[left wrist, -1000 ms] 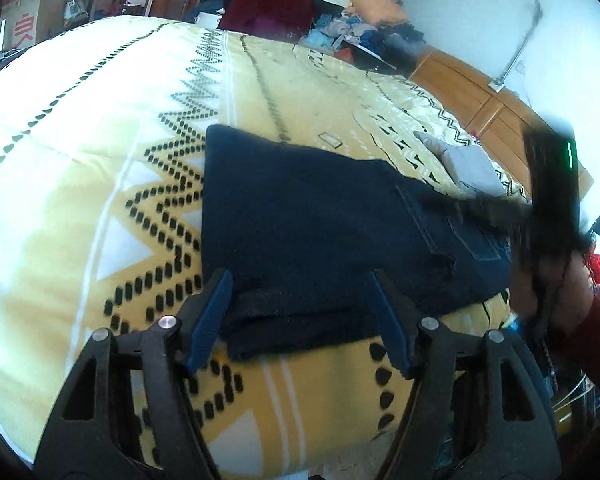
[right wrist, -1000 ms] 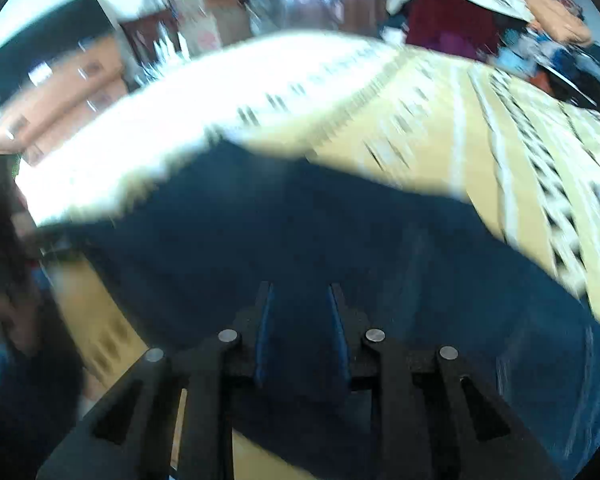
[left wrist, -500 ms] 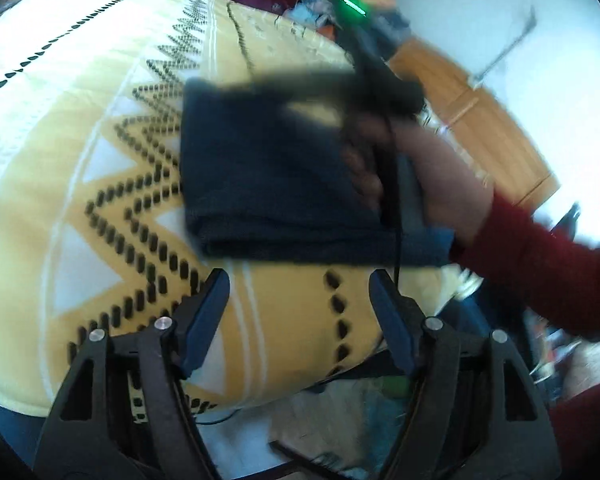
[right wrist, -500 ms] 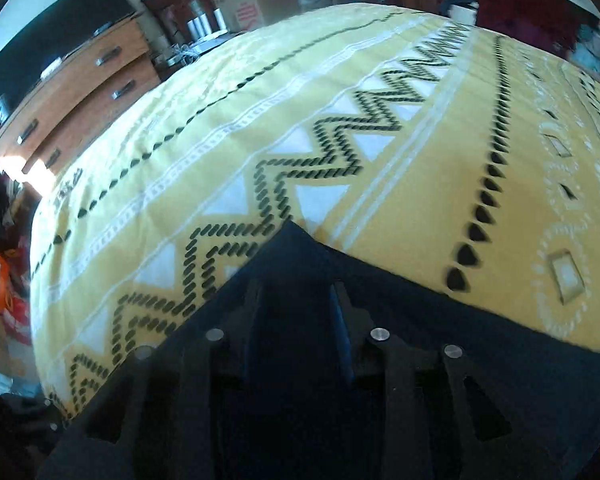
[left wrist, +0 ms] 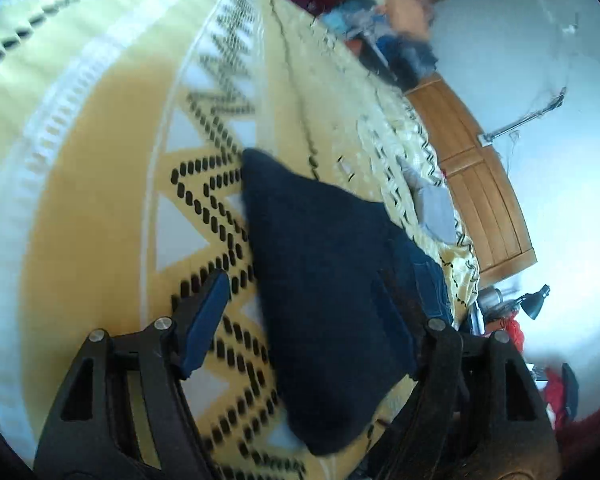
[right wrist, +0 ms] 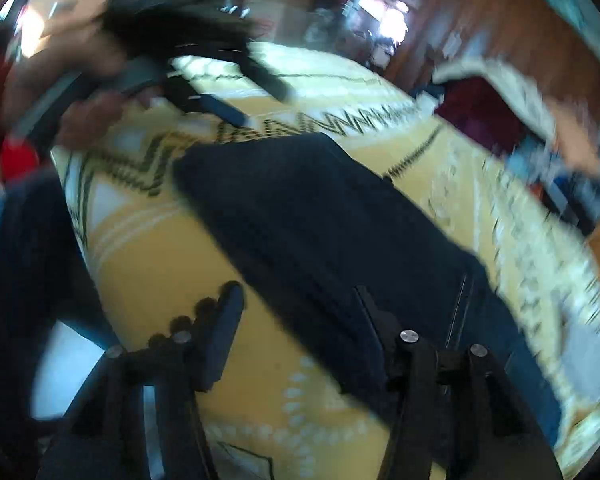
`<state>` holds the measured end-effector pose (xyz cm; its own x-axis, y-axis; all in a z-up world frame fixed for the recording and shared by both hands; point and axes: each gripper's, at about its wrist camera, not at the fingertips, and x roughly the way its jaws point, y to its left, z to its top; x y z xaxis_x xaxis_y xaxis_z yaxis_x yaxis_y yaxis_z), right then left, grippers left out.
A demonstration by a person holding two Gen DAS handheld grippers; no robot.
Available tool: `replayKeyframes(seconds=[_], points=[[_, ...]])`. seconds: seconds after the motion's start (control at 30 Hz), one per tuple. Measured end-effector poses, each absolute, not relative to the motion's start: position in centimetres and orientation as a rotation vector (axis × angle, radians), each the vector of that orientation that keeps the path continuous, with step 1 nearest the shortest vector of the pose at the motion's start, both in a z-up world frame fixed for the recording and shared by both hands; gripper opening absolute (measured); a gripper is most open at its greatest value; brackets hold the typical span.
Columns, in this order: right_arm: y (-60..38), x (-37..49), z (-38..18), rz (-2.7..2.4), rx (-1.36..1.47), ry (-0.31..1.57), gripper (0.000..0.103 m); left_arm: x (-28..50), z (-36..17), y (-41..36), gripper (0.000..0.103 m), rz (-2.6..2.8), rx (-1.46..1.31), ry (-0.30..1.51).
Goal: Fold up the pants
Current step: 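Grasp the folded jeans with the right gripper while the left gripper holds the bundle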
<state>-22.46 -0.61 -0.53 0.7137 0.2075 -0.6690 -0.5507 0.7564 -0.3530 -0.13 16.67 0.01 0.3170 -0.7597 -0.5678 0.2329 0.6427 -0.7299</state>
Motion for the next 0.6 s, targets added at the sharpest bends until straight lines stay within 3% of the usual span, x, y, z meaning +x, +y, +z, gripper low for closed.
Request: replayKeyframes(seconds=[0.27,0.6], points=[[5.6,-20.8,-3.0,0.402,-0.783,0.496,0.058,0.2,0.8,14.8,0.074,-0.781,-0.521,1.143],[9.8,-16.8,-4.0,0.369,-0.835,0.497,0.052,3.0,0.3,13.2,0.075,-0.789,-0.42,1.157]])
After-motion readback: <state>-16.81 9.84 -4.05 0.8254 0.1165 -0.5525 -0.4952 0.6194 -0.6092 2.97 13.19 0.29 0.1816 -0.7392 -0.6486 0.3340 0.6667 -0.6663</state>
